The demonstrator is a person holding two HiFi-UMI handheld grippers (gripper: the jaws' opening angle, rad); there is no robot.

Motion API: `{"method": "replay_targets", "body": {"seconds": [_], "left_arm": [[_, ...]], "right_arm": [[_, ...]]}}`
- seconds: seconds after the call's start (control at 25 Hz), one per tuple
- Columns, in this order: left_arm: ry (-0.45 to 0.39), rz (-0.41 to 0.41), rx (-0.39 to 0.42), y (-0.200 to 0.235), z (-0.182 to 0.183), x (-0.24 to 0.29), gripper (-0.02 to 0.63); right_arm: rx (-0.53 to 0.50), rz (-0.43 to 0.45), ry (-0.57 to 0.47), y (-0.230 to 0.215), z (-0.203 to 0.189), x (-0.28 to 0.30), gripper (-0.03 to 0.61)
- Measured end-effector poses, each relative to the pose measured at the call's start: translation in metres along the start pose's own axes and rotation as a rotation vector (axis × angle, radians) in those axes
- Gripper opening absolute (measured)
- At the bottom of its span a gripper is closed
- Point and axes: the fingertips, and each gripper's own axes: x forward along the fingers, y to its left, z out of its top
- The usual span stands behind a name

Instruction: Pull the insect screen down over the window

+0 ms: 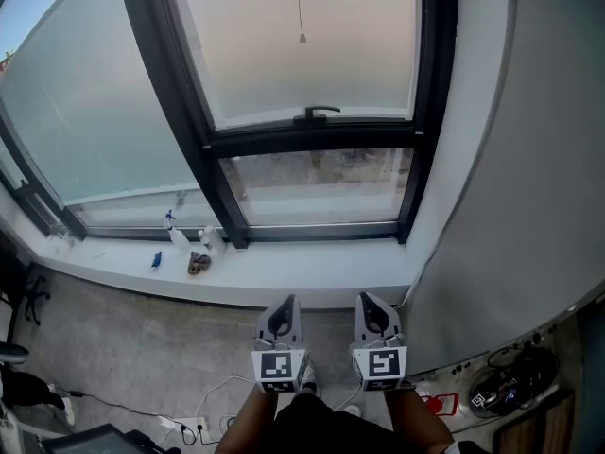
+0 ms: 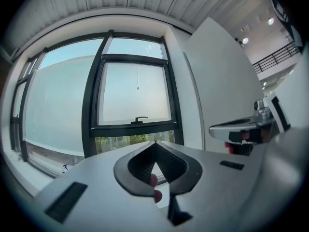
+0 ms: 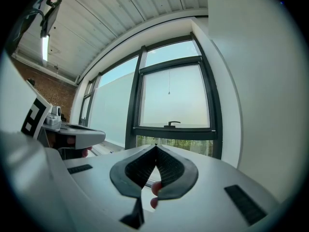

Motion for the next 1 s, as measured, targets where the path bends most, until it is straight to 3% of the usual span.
{"method": "replay_targets", "body": {"seconds": [0.64,1.0], "left_arm": [[-0.002,-0.008,0.033,0.065,0.017,0.074,0.002],[-0.007,-0.032,-0.004,0.113,0.019,0.133,0.002]], "right_arm": [[-0.041,0.003,-0.002,0.0,0.018,0.094,0.002],[-0.064,-0.022,0.002,0.003,0.024,0.164,0.002]]}}
